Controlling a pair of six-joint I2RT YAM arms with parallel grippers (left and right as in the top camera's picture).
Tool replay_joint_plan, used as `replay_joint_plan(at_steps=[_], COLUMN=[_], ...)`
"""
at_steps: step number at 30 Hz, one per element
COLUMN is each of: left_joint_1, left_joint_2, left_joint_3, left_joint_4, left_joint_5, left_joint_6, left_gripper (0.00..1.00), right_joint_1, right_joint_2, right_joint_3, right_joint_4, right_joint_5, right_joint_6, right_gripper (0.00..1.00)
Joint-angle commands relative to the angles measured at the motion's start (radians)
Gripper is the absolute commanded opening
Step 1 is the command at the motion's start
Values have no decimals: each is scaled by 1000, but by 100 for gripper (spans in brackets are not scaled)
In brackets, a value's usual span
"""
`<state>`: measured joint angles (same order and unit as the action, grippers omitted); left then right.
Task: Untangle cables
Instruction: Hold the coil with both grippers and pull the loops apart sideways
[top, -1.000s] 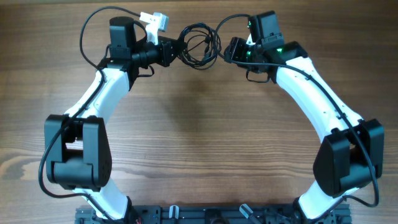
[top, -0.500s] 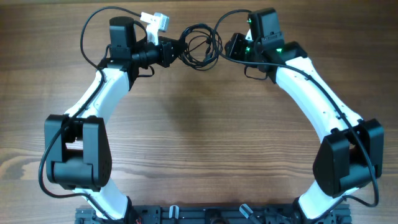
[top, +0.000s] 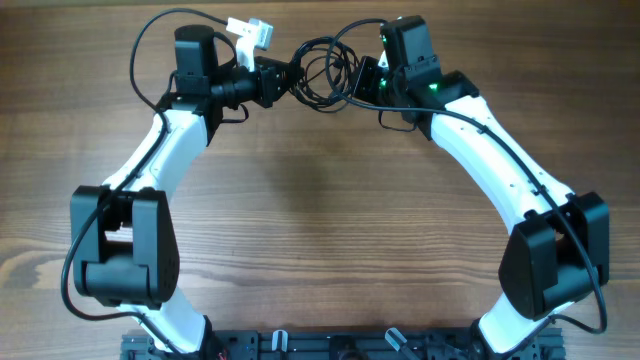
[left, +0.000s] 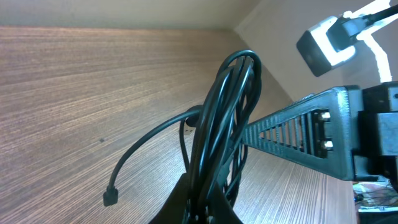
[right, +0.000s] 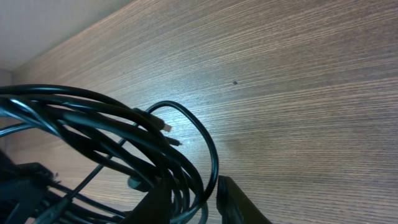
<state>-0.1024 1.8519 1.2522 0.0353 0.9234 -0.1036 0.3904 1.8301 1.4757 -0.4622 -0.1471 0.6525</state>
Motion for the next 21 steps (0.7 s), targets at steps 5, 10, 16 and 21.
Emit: replay_joint_plan(at_steps=[5,10,16,21], left_joint_1=[3,3,2,2], left_joint_2=[-46,-46,-46,-46], left_joint_3=[10,10,10,10], left_joint_4=[15,15,15,17], left_joint_5=[38,38,57,77], left_joint_6=[-10,-11,-18,-18], left_gripper=[4,4,4,4], right_joint_1=[6,6,6,6], right_joint_2=[29,29,29,29], right_joint_3=[-4,-4,-4,-4], right_joint_4=[3,5,10,24], right_joint_5=[19,19,21,21], right_joint_6=[11,14,27,29], right_gripper=[22,20,20,19])
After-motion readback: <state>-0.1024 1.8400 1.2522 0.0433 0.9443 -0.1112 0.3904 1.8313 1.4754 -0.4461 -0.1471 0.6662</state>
